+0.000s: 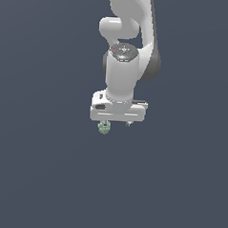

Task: Pick up the object and move it to a goal position.

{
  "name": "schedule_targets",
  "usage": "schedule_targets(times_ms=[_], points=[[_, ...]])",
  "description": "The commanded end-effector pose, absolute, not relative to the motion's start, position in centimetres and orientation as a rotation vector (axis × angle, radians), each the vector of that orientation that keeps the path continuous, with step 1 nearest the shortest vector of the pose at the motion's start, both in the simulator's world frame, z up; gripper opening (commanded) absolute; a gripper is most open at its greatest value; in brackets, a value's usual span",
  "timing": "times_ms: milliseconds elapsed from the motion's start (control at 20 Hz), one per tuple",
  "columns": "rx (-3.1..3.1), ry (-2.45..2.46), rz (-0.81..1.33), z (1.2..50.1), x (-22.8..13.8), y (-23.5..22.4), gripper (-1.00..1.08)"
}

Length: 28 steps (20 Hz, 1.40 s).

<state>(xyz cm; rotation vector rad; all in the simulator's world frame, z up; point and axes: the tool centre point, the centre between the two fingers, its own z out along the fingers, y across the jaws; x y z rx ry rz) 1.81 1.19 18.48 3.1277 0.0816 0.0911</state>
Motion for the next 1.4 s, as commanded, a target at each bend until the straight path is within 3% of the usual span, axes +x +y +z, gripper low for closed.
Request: schedule_targets(times_ms=[0,750,1350], points=[[3.128,0.082,0.091,18.5,1.8,1.2,1.0],[3.105,0.11,0.134,20.0,2.4,-0.8,1.0],[3.122,-0.134,0.097,16.7,0.4,-1.9,1.0]])
